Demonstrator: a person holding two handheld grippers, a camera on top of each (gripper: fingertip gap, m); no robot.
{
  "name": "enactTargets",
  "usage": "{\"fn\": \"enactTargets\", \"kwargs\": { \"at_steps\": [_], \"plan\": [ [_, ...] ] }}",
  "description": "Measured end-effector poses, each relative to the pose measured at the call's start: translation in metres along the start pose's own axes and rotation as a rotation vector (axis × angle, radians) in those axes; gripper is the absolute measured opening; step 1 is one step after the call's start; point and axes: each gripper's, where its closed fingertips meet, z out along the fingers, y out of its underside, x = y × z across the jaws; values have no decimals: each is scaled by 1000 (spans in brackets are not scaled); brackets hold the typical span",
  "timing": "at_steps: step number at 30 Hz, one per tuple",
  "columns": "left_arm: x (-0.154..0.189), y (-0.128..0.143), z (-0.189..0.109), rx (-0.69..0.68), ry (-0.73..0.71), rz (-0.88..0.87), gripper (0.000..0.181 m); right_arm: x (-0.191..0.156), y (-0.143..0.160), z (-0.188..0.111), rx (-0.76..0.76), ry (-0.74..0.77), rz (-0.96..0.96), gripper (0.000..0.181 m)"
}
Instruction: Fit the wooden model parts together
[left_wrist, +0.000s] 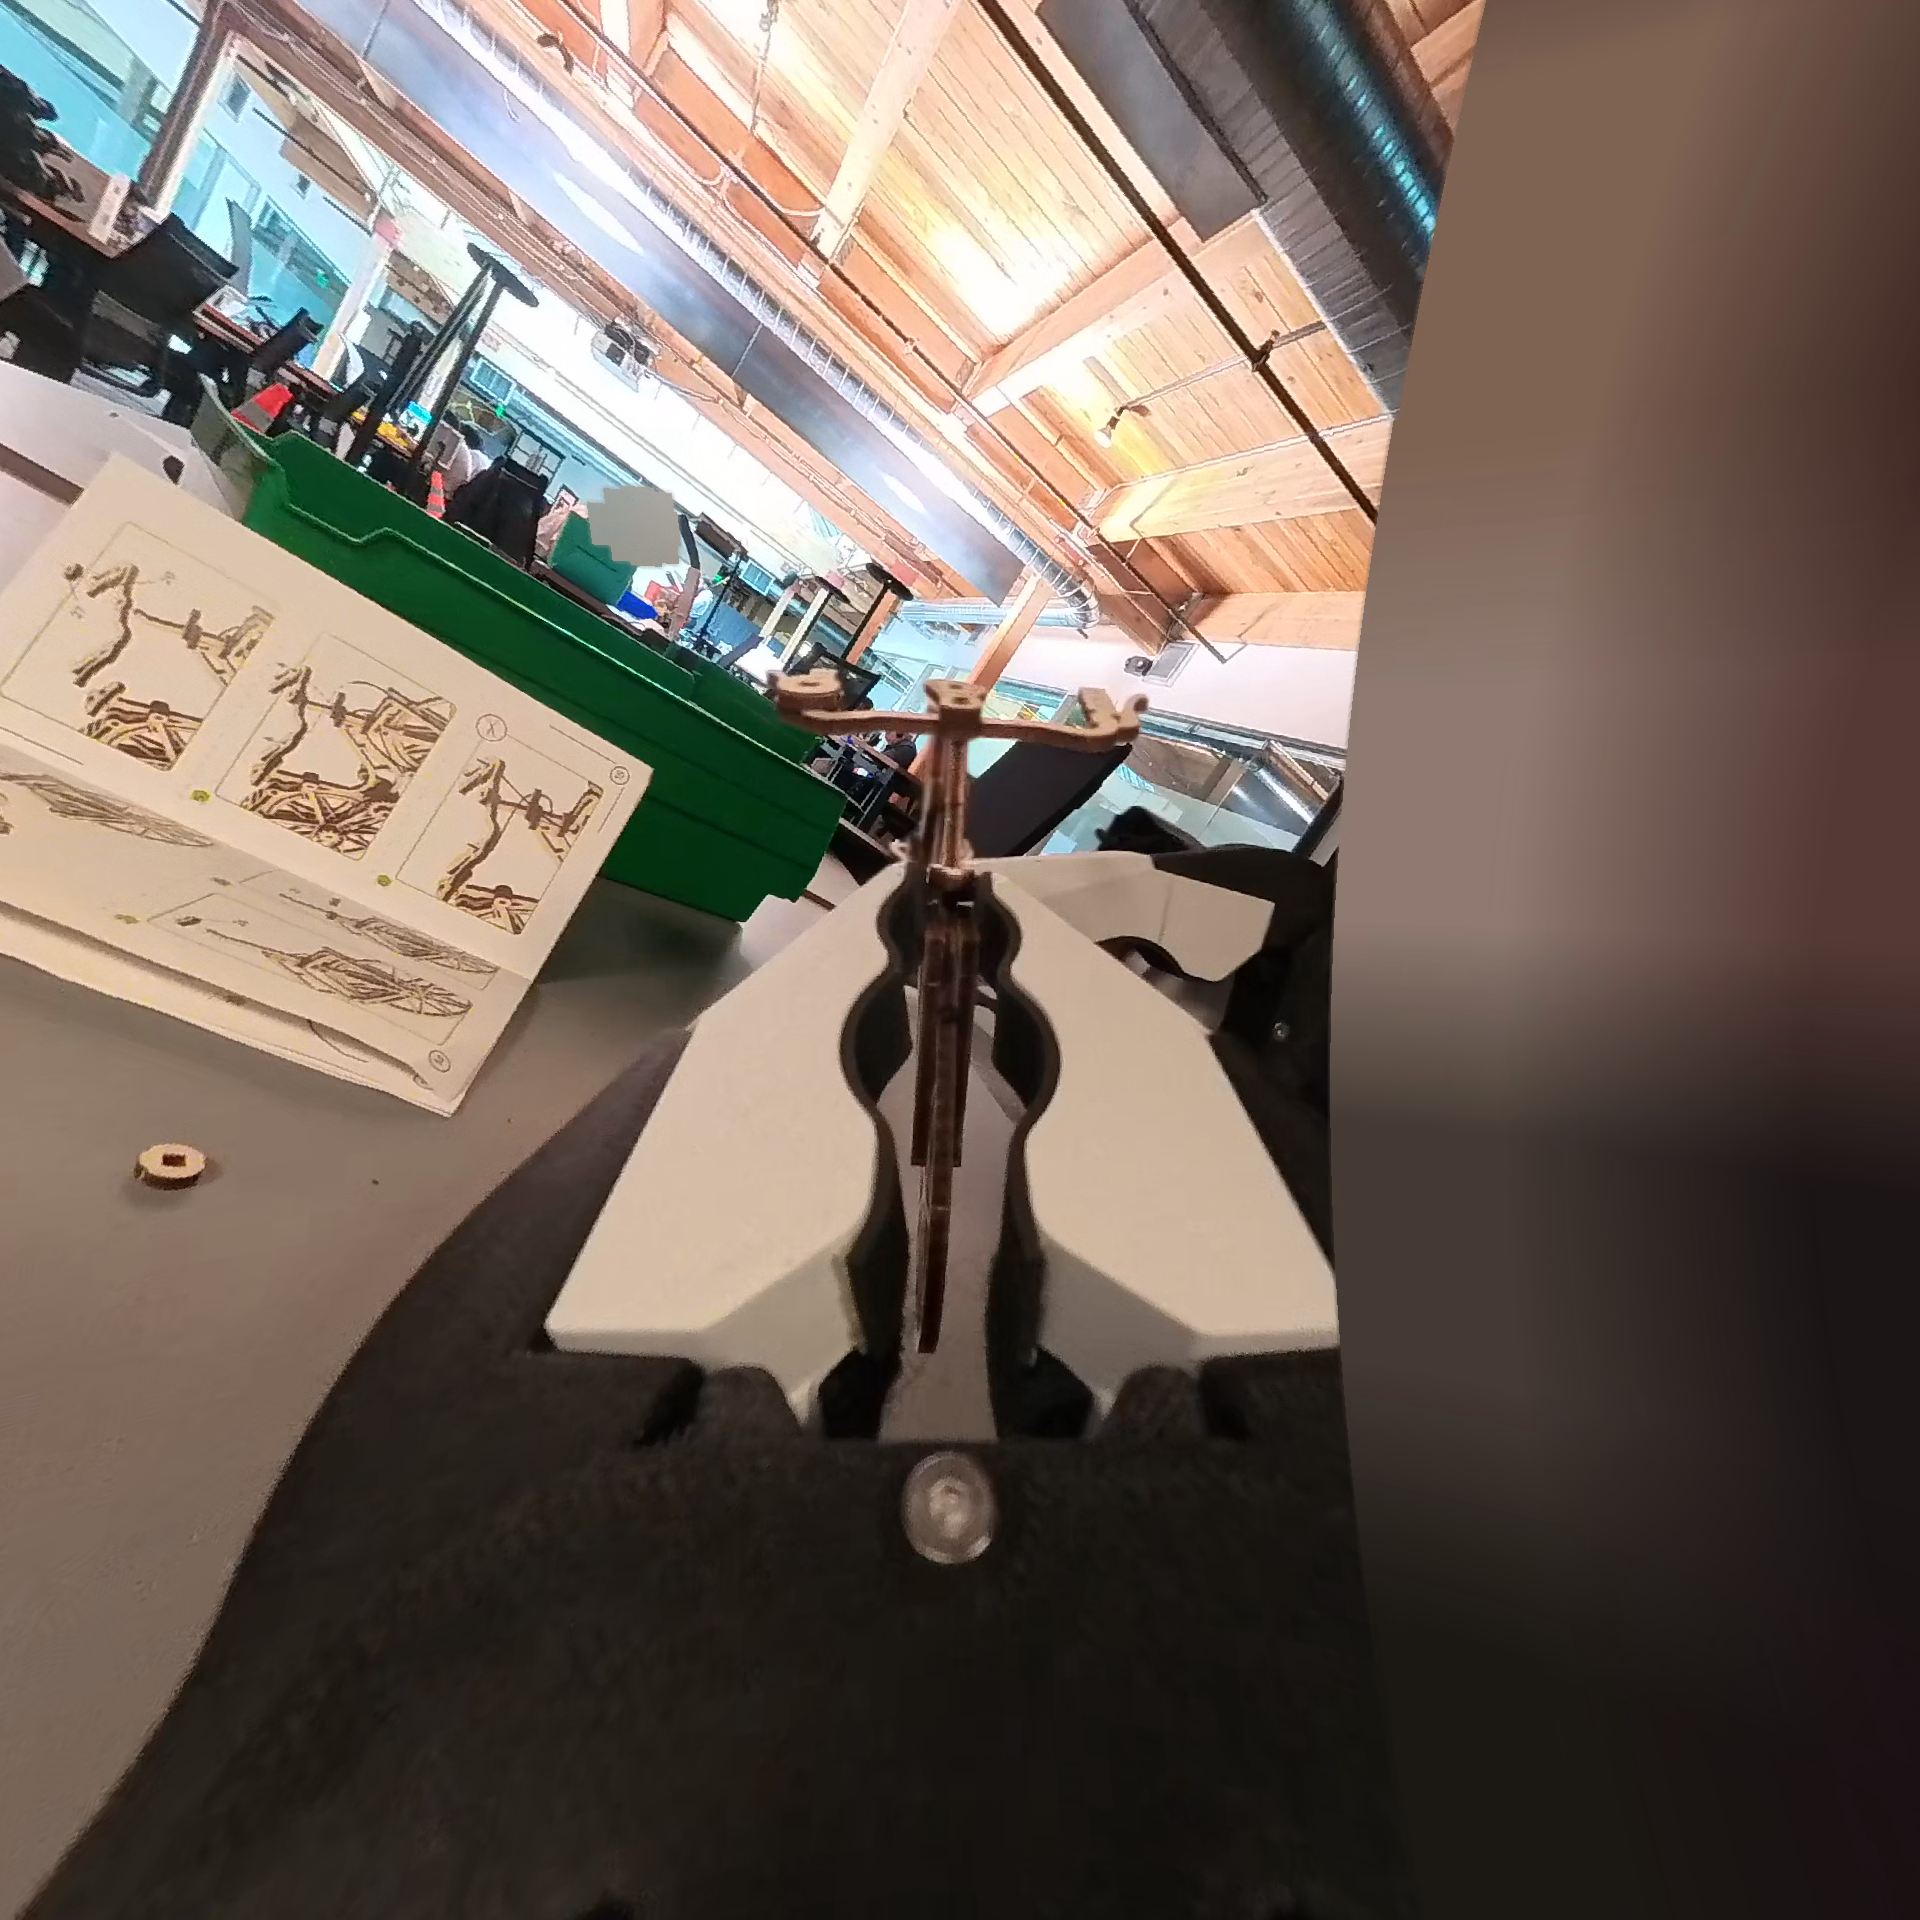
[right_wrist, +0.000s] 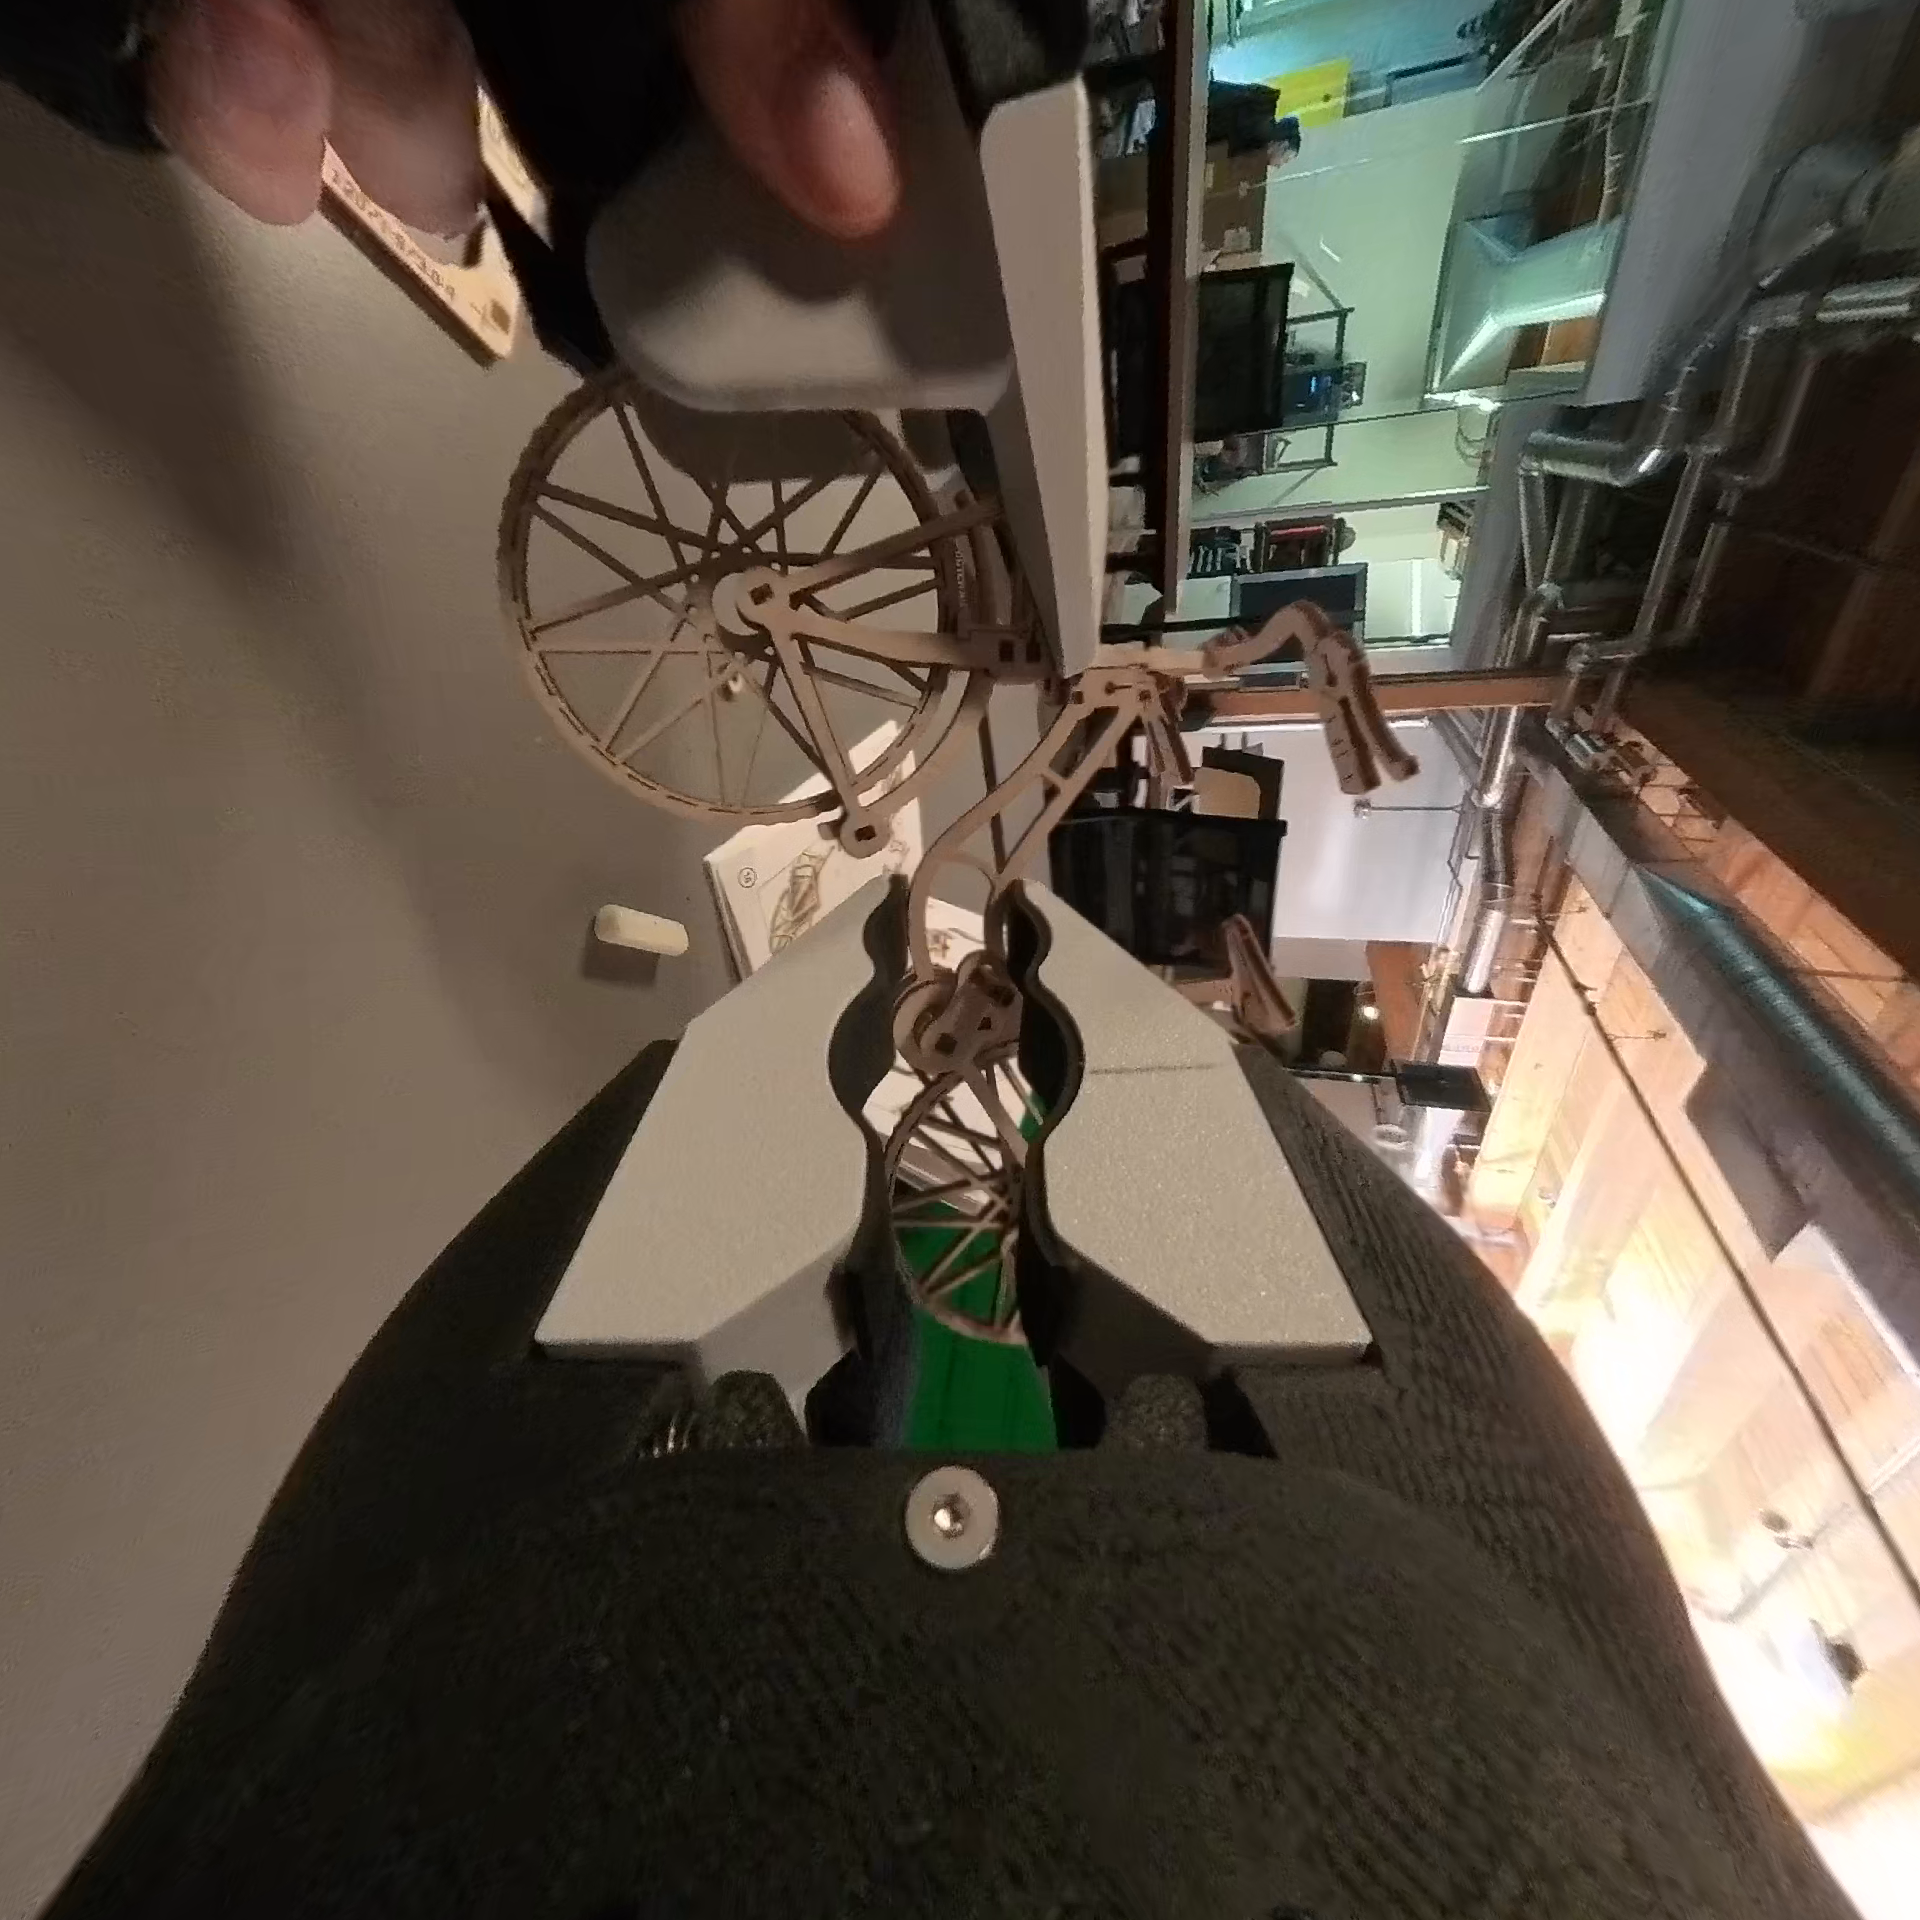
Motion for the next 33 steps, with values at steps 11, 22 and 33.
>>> {"fn": "enactTargets", "kwargs": {
  "at_steps": [11,22,33],
  "plan": [
    [-2,-2,-1,8,7,-41,7,5,-3,-3,11,47,-105,17],
    [-1,1,0,-7,1,-7,7,-2,0,2,-11,-31,14,18],
    [-1,1,0,-5,-4,-1,7,1,4,5,-29,4,-28,17]
  ]
}}
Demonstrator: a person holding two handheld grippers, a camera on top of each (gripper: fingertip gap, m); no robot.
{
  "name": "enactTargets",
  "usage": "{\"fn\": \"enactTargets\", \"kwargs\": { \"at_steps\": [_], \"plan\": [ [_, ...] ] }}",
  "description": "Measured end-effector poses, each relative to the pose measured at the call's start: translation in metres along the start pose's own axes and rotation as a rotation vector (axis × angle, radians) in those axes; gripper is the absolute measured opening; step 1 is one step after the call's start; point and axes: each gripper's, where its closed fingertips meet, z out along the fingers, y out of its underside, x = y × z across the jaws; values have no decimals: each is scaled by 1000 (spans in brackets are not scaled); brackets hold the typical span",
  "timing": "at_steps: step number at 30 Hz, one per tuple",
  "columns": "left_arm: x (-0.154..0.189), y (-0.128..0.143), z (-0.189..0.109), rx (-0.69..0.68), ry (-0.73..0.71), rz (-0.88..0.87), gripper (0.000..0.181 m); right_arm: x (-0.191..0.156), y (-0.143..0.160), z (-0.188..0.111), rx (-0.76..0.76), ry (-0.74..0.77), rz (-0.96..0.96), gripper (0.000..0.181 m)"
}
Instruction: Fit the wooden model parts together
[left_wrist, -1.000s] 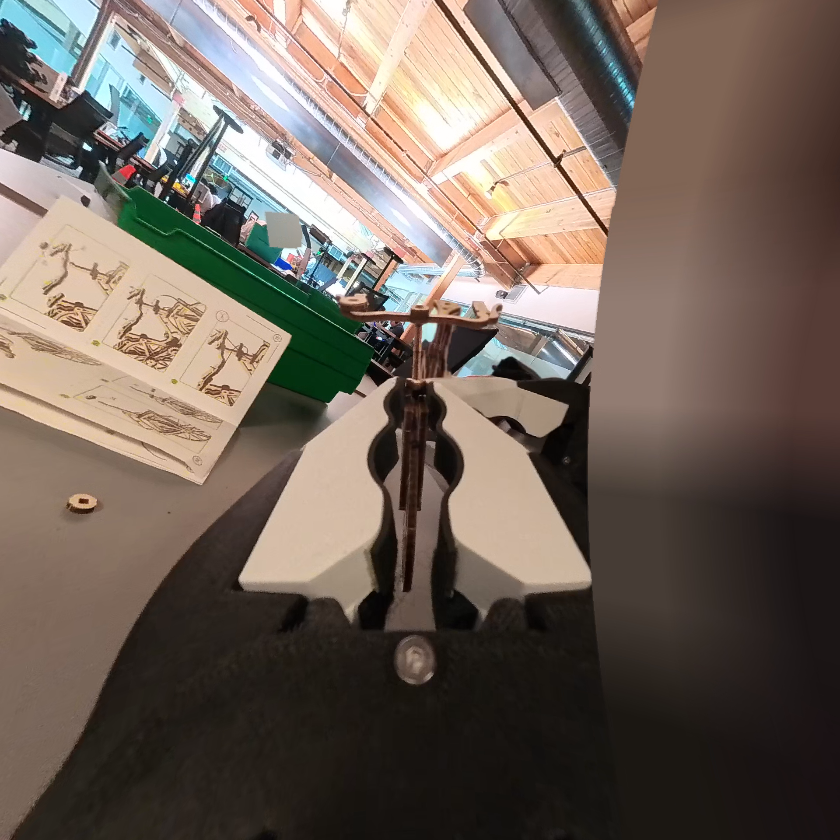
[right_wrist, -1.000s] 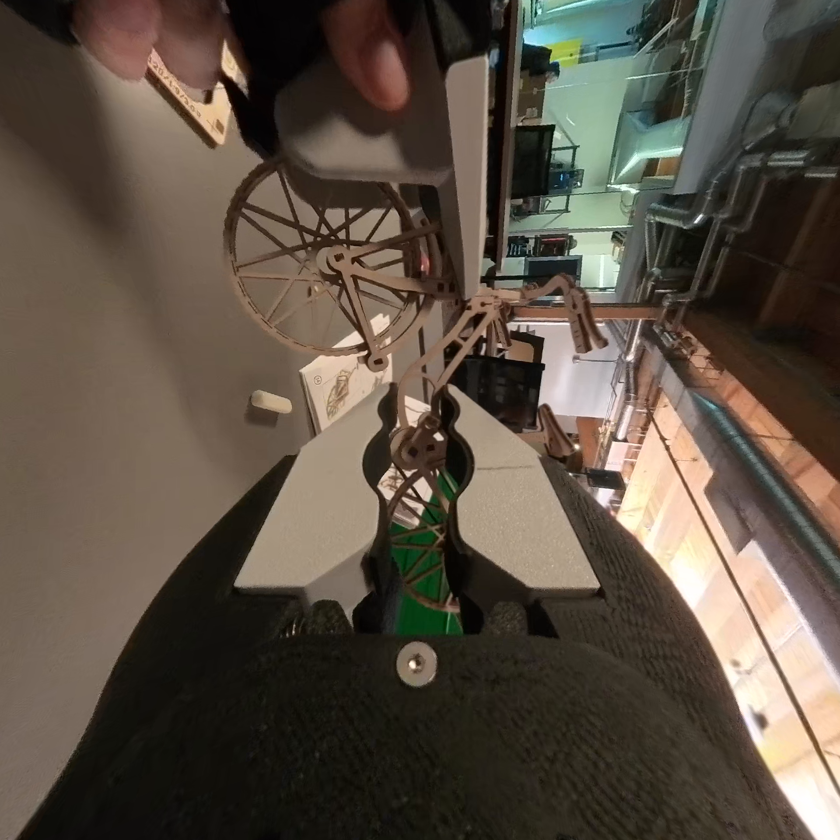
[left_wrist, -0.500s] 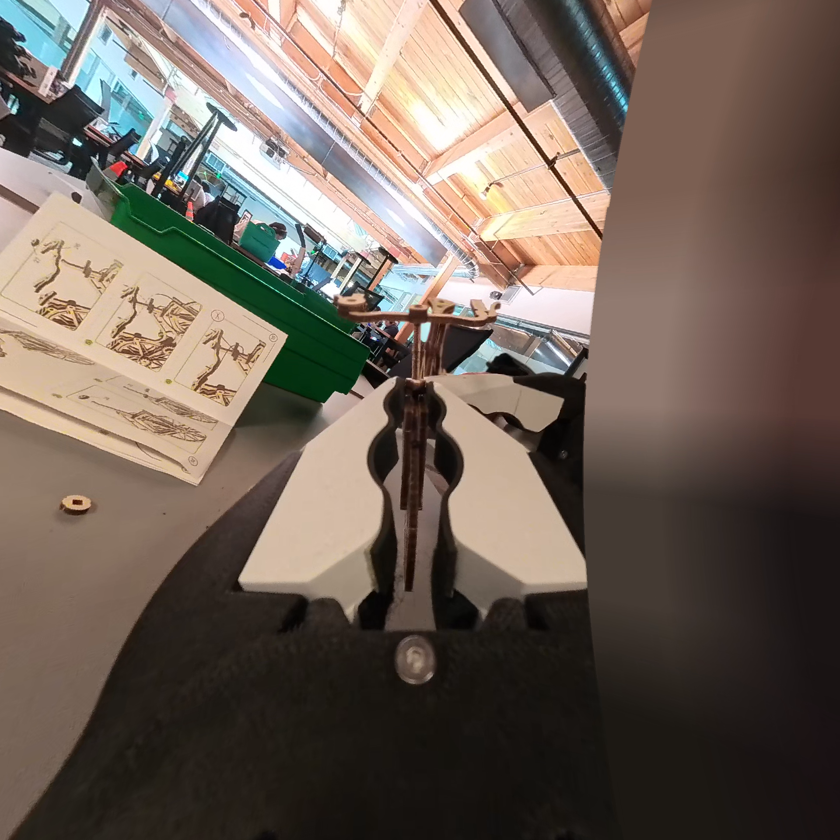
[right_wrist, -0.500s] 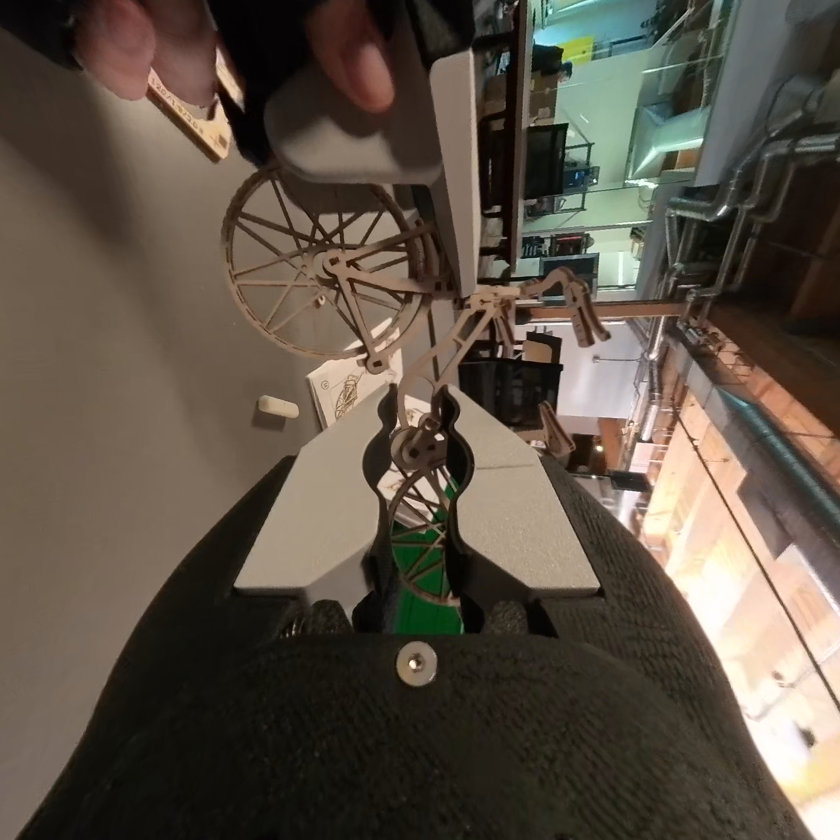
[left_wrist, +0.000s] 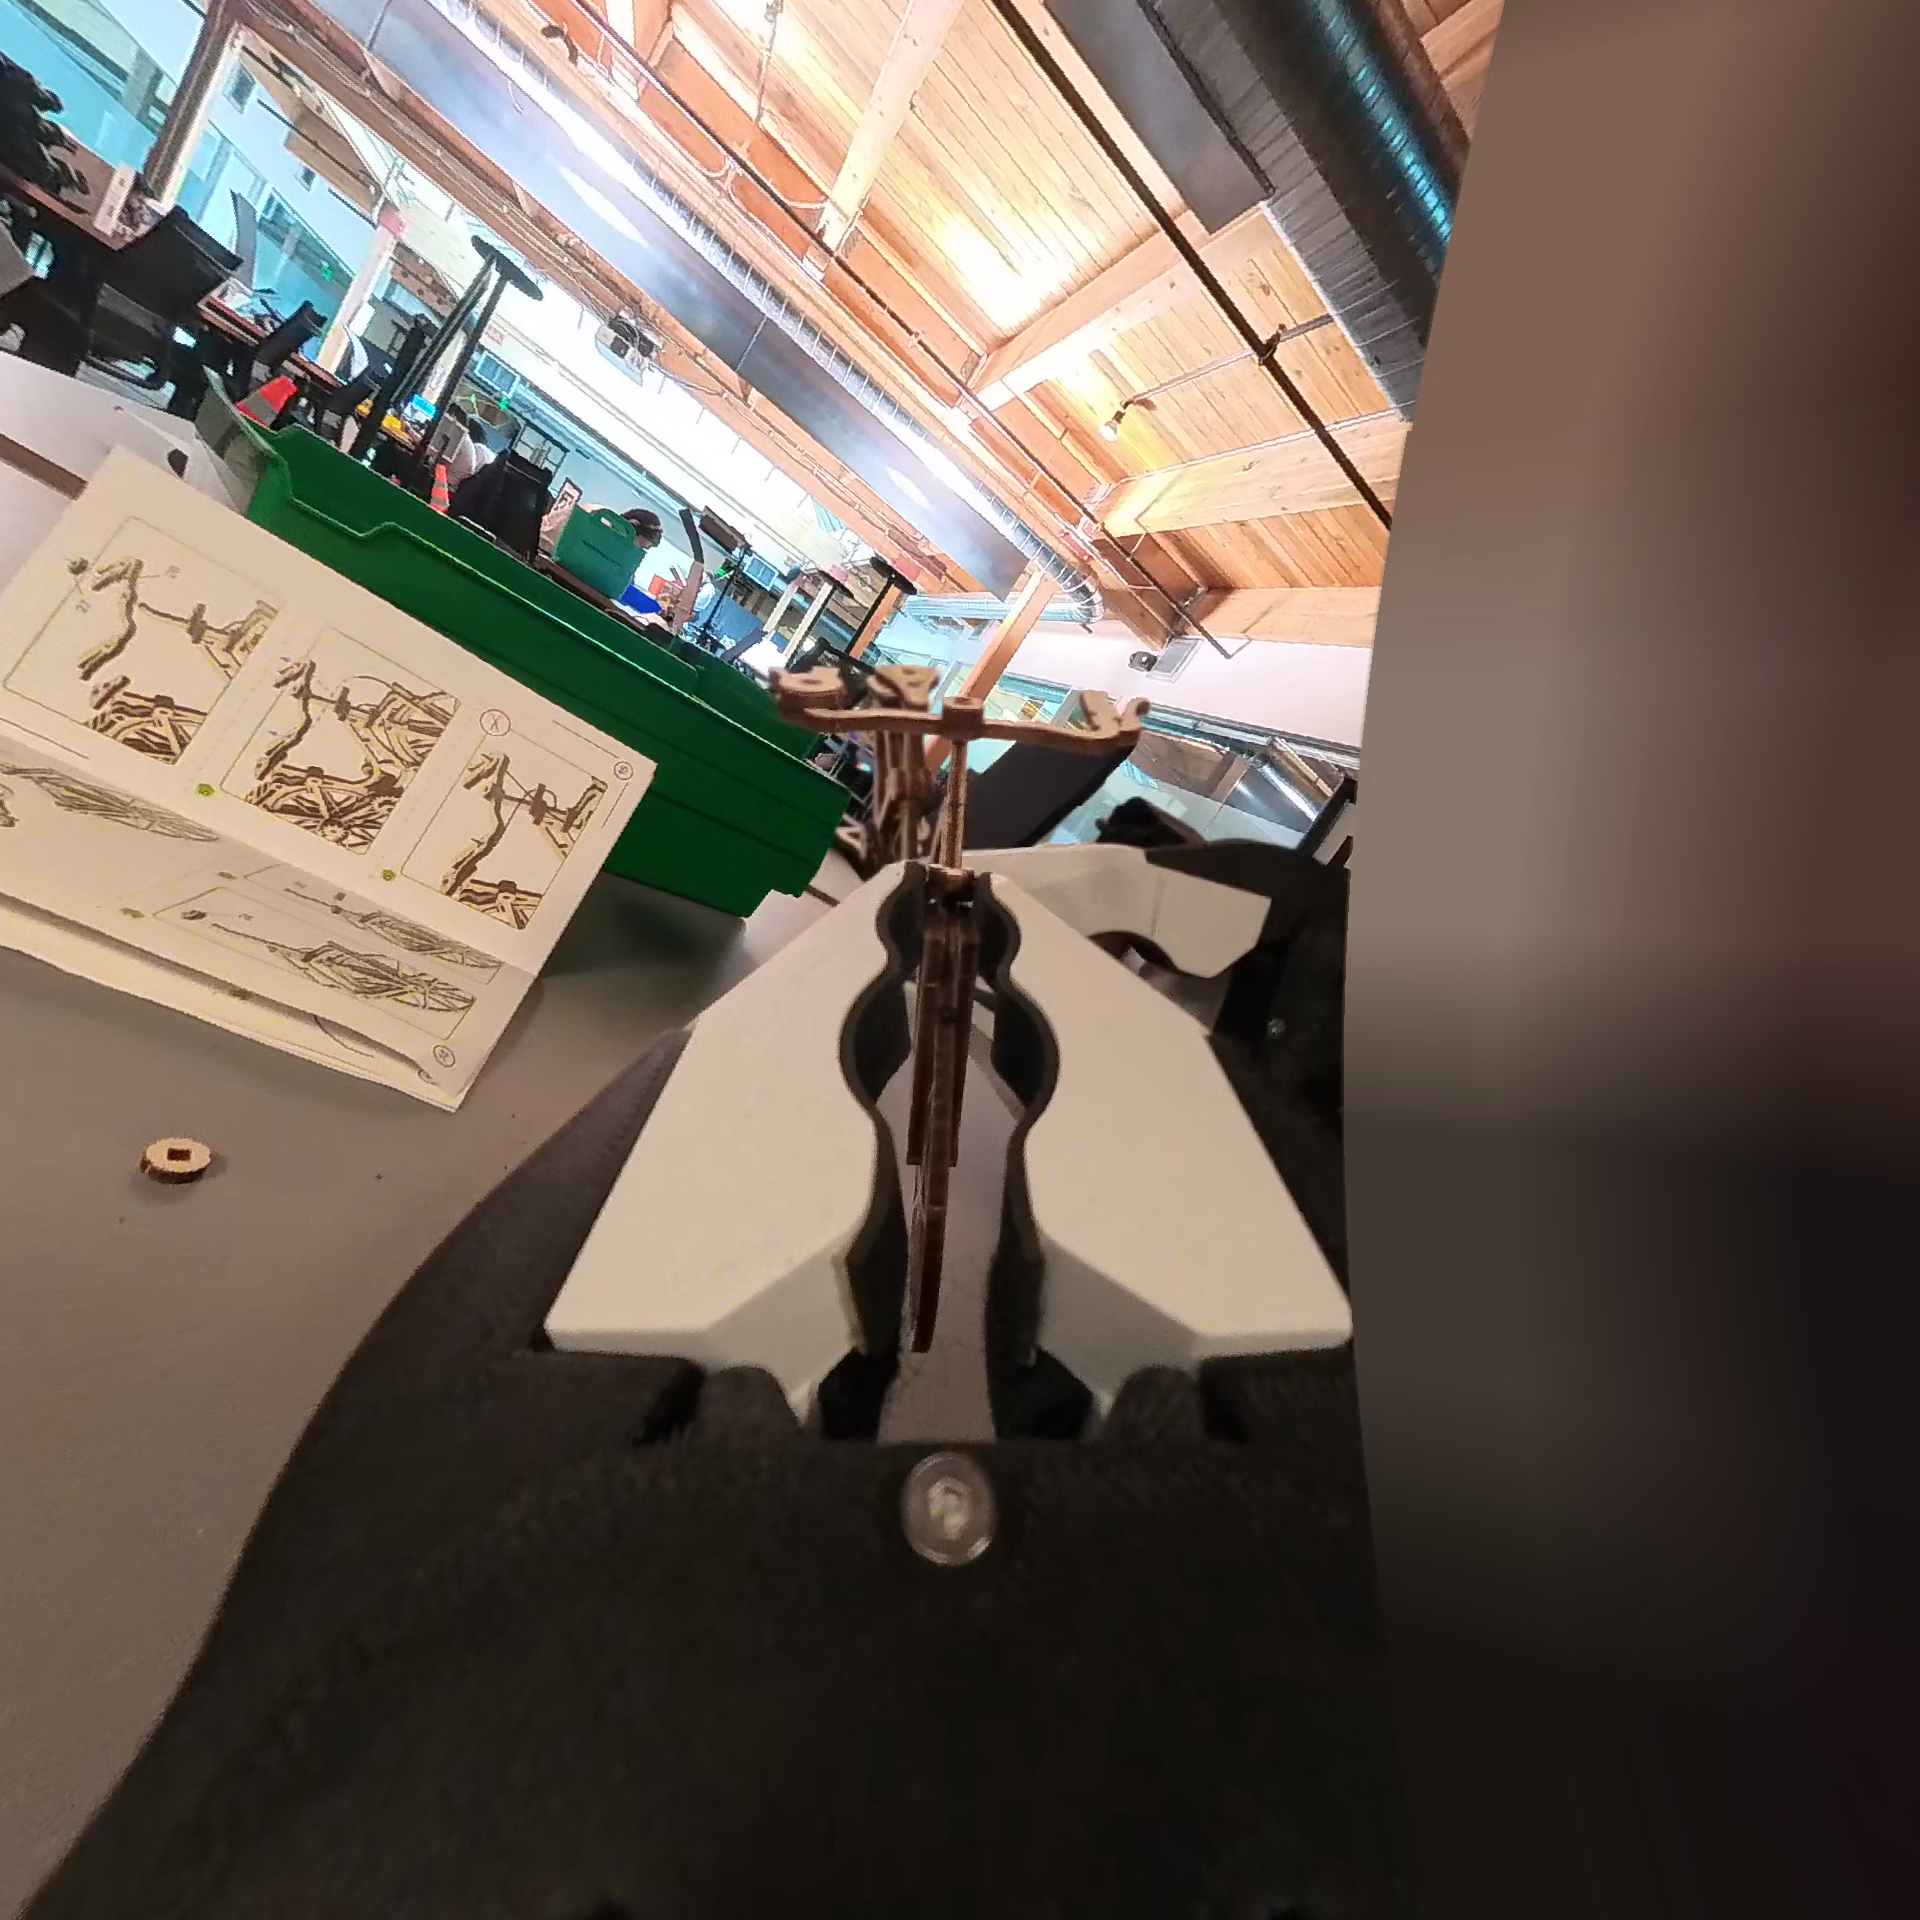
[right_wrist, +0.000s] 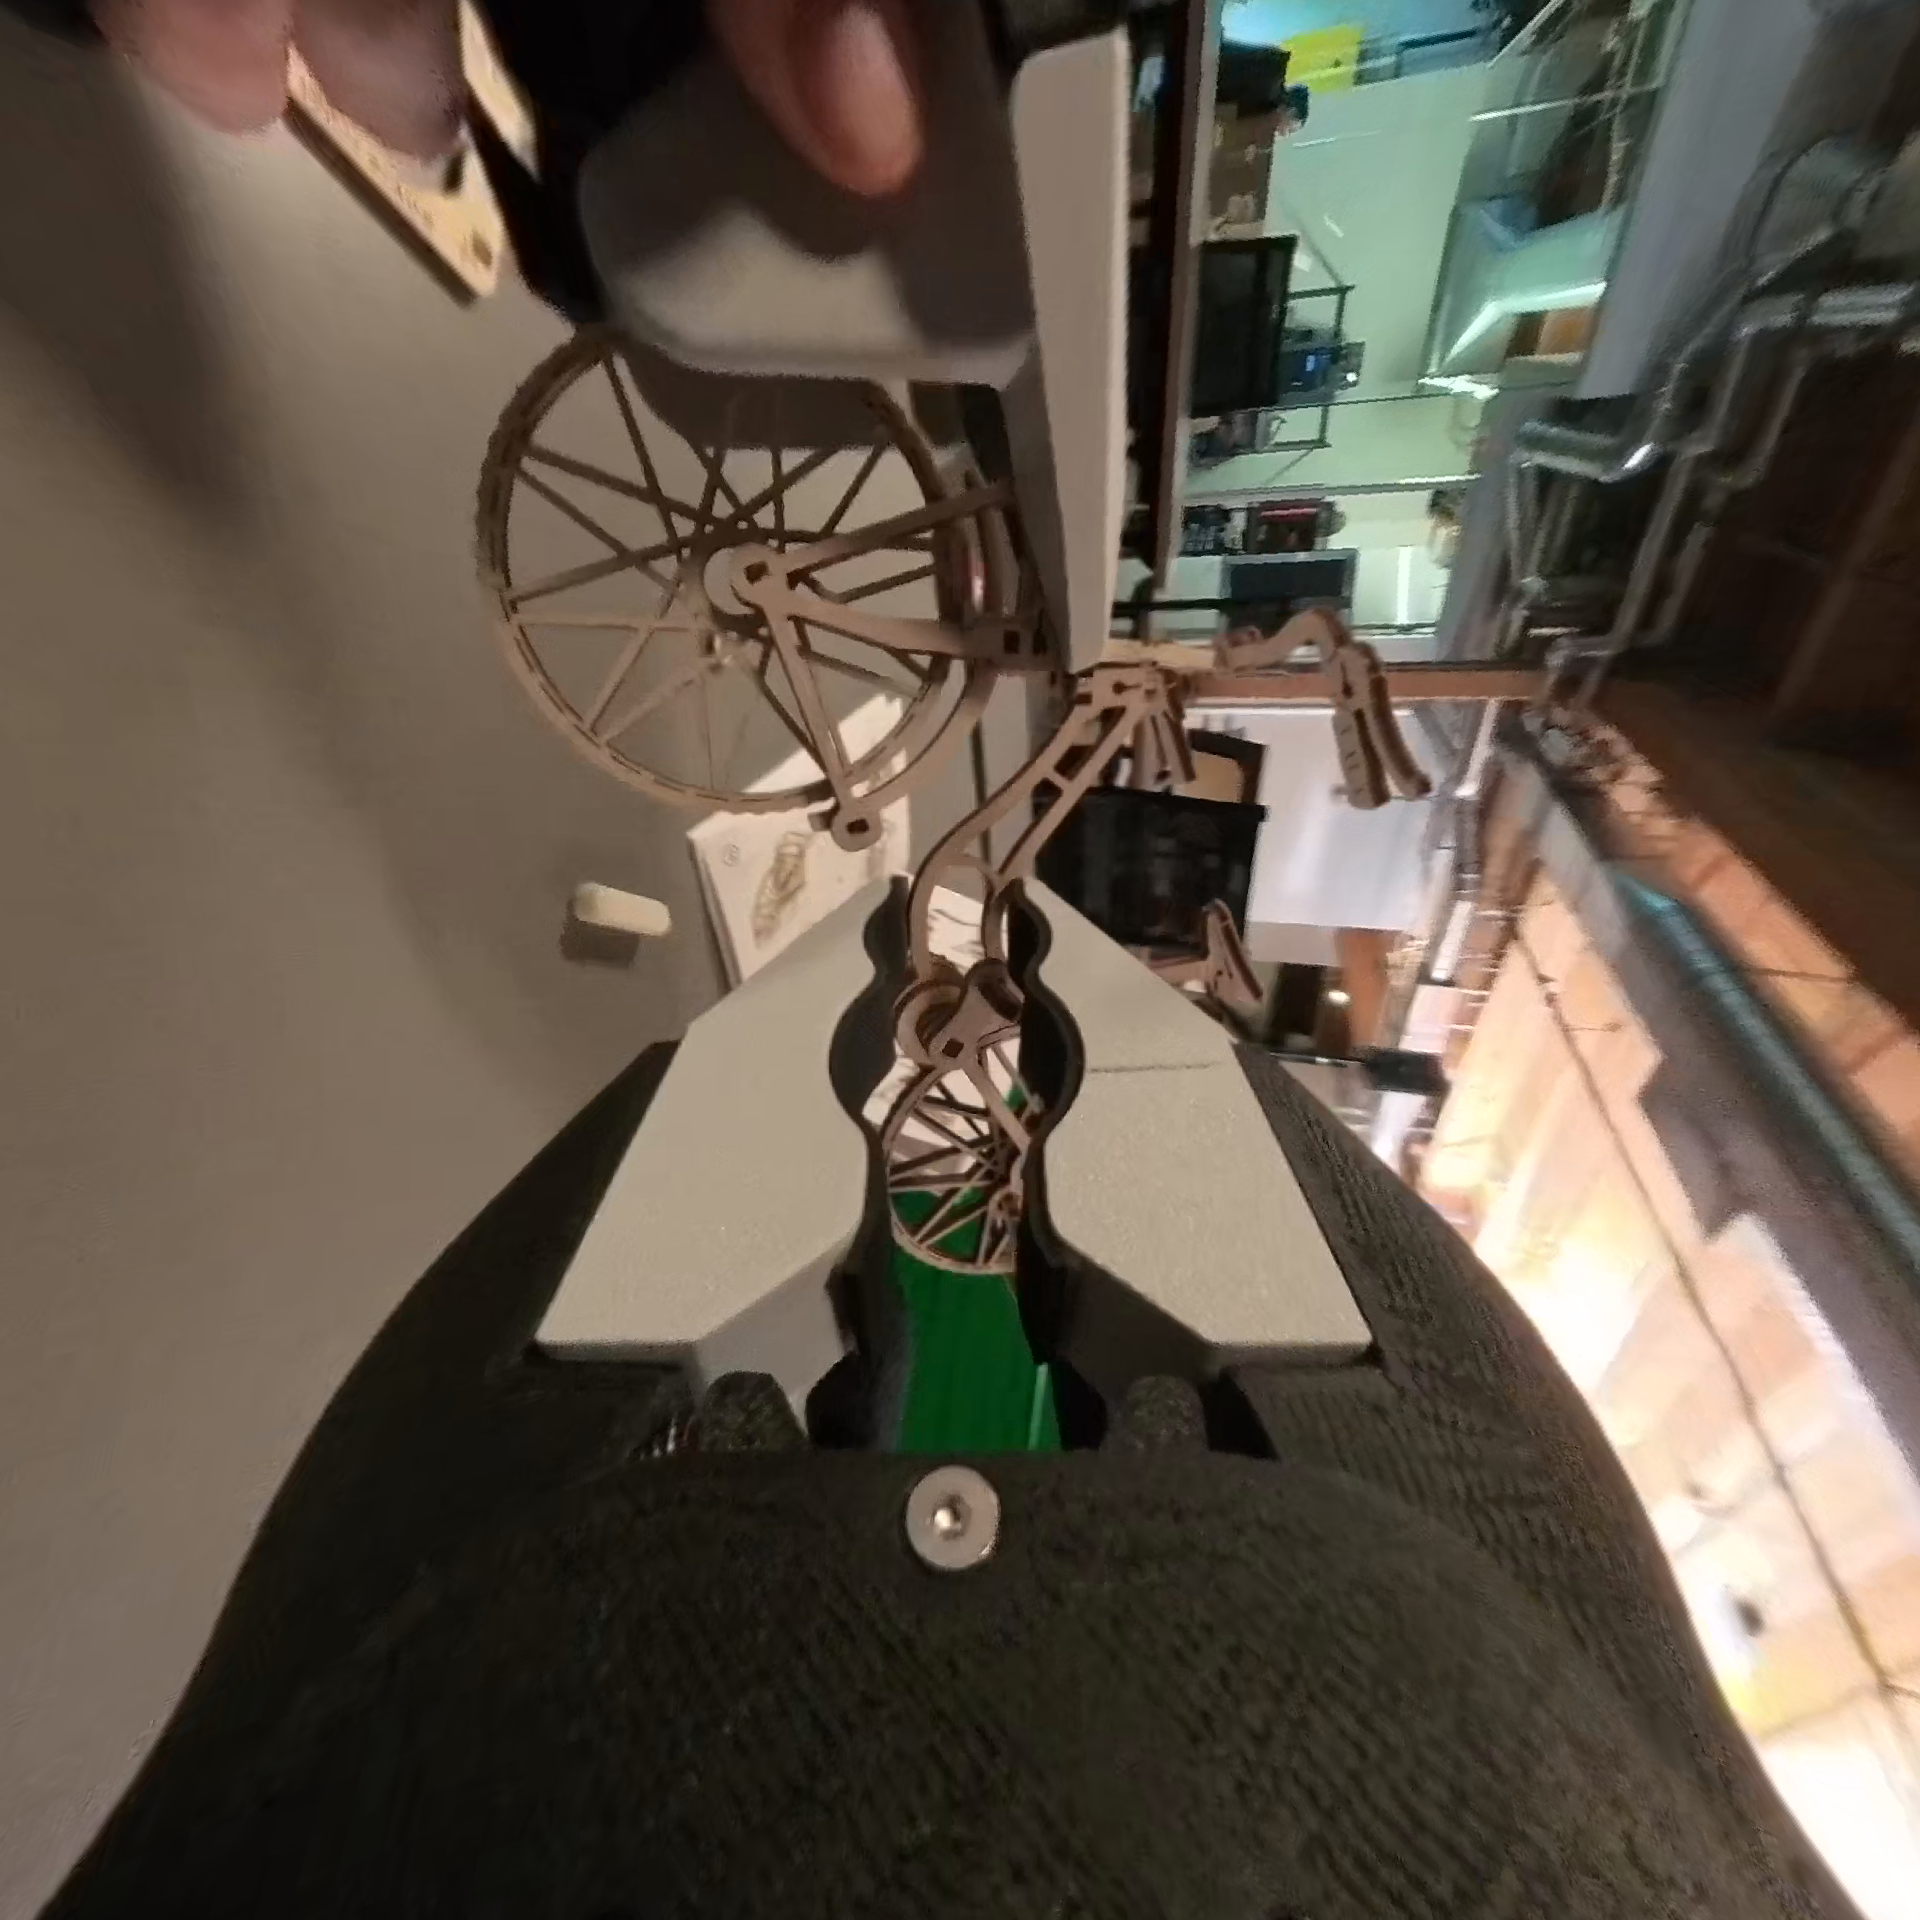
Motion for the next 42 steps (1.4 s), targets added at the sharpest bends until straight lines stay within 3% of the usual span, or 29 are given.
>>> {"fn": "enactTargets", "kwargs": {
  "at_steps": [8,18,30,37,42],
  "plan": [
    [0,-1,-1,10,1,3,7,5,1,-2,-51,96,-177,17],
    [0,-3,-2,29,-8,15,7,6,-1,-1,-74,99,-160,17],
    [-5,-5,-4,39,-26,-13,7,7,-5,-4,-66,200,-331,18],
    [0,-2,-2,23,-9,24,7,4,-4,-8,-9,110,-186,18],
    [-3,-5,-3,51,-54,63,7,8,4,-6,4,48,33,17]
  ]
}}
